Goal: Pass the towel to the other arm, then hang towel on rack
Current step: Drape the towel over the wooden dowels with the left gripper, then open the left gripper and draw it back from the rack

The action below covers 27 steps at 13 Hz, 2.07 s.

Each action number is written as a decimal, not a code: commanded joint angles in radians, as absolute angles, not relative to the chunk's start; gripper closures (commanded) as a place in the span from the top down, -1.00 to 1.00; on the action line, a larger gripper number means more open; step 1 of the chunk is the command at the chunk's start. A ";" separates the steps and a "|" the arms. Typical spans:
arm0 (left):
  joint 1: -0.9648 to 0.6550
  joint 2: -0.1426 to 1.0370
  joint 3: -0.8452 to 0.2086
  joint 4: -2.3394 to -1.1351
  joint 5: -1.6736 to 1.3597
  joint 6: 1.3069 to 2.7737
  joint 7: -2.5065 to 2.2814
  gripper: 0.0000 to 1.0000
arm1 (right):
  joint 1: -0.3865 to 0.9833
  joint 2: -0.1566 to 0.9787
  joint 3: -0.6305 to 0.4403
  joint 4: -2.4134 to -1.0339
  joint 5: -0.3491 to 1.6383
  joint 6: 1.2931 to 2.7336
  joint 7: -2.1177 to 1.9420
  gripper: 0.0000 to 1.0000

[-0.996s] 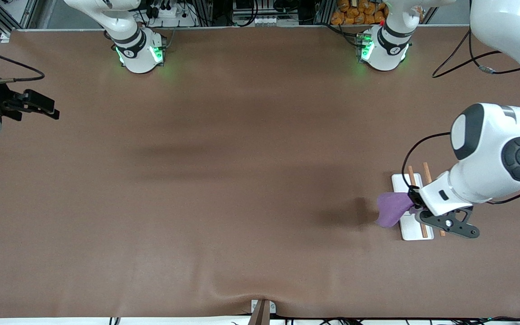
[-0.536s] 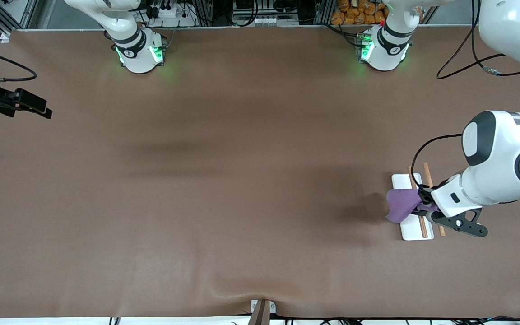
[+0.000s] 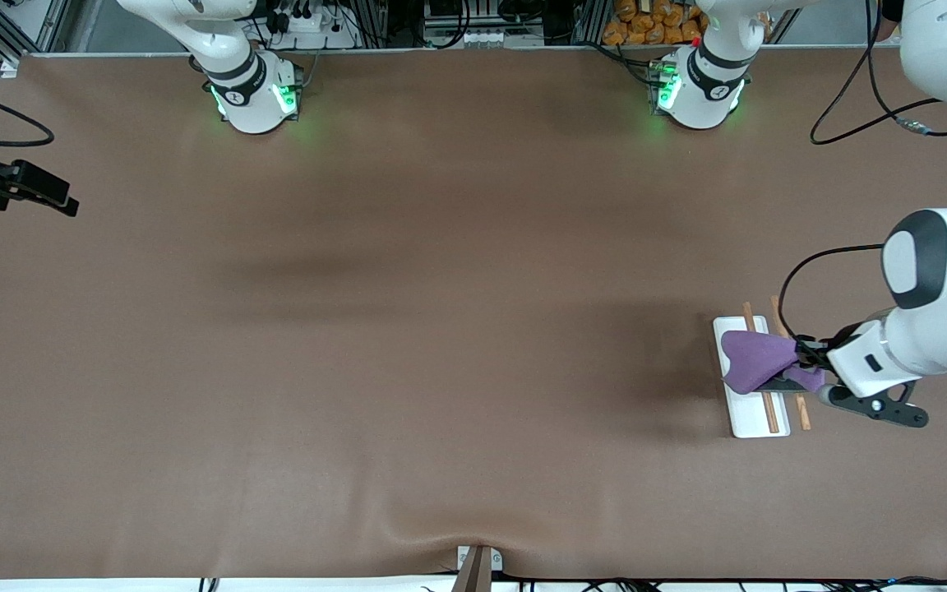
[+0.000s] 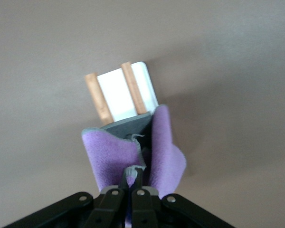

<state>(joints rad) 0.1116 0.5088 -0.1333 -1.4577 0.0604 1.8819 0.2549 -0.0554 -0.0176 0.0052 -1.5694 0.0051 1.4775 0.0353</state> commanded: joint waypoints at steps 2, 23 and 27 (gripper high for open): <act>0.152 0.499 -0.146 -1.477 0.043 1.894 0.273 -1.00 | -0.074 -0.044 0.017 -1.595 -0.006 1.482 0.002 1.00; 0.310 0.601 -0.146 -1.474 -0.049 1.944 0.402 1.00 | -0.101 -0.032 0.009 -1.592 0.069 1.497 0.009 1.00; 0.290 0.529 -0.147 -1.467 -0.049 1.899 0.377 1.00 | -0.089 -0.014 0.011 -1.559 0.061 1.497 0.011 1.00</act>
<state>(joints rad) 0.2947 0.5932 -0.1420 -1.4579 -0.0311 1.9343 0.3786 -0.0784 -0.0175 -0.0013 -1.5761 0.0523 1.5004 0.0139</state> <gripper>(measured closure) 0.000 0.000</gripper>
